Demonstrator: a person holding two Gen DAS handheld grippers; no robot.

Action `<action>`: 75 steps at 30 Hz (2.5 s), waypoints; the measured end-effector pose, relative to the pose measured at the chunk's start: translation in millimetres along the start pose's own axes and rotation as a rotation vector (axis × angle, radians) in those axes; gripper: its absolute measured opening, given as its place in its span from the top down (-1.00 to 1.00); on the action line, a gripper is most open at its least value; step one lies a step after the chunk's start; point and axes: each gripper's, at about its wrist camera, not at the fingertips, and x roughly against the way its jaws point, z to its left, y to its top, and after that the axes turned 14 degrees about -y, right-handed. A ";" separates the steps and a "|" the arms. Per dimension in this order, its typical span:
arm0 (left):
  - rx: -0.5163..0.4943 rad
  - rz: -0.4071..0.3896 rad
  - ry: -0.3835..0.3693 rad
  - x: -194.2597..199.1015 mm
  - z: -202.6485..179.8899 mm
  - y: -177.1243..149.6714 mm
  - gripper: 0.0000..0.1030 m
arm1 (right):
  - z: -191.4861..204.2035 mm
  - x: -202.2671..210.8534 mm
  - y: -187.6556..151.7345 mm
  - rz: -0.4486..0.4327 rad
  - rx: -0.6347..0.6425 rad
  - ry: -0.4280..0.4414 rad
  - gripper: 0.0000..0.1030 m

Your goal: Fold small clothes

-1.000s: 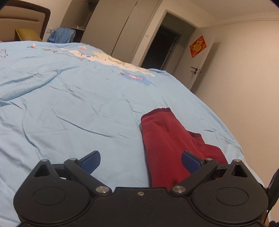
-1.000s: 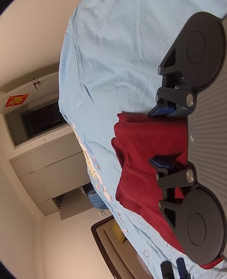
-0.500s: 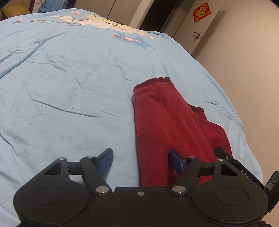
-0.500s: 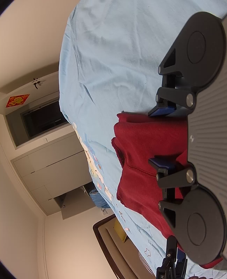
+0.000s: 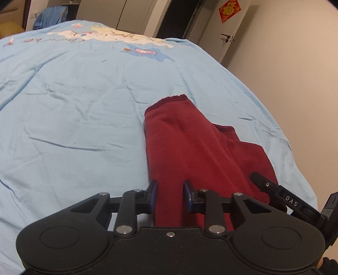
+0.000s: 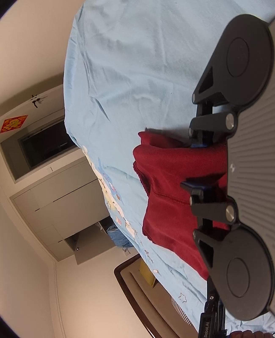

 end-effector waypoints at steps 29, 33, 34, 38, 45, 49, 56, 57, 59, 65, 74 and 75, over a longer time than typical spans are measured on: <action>0.021 0.058 -0.133 -9.2 29.5 6.0 -0.07 | 17.1 -0.9 20.0 0.023 0.054 -0.023 -0.20; 0.048 0.070 -0.128 -17.3 34.2 5.8 -0.22 | 5.7 -11.5 11.0 0.075 0.001 -0.031 -0.31; 0.048 0.073 -0.128 -18.5 34.4 5.5 -0.23 | 4.5 -12.9 9.4 0.076 -0.007 -0.029 -0.31; 0.051 0.085 -0.156 -23.7 33.3 7.9 0.10 | 9.5 -14.0 7.5 0.083 0.009 0.002 0.12; -0.052 -0.008 -0.113 -2.4 5.5 15.7 0.50 | 38.2 5.8 14.5 -0.008 0.058 0.057 0.54; -0.237 -0.126 0.000 29.1 -16.6 28.9 0.51 | 73.5 13.6 28.8 -0.079 0.112 0.120 0.56; -0.183 -0.168 0.125 64.8 23.6 55.9 0.50 | 135.4 -13.1 43.1 -0.079 0.125 0.206 0.56; -0.149 -0.162 0.135 66.8 33.6 56.4 0.50 | 143.1 -20.8 40.3 -0.059 0.131 0.212 0.56; -0.111 -0.144 0.160 65.7 49.1 51.4 0.49 | 154.2 -36.0 32.1 -0.011 0.151 0.206 0.55; -0.103 -0.068 0.278 42.6 78.4 19.6 0.26 | 147.7 -61.5 2.8 0.092 0.174 0.076 0.14; -0.119 -0.089 0.363 46.4 73.2 14.6 -0.47 | 106.7 -32.5 -17.9 0.089 0.151 0.056 -0.64; -0.100 -0.091 0.363 46.6 74.0 15.7 -0.52 | 106.9 -29.9 -18.1 0.080 0.163 0.046 -0.68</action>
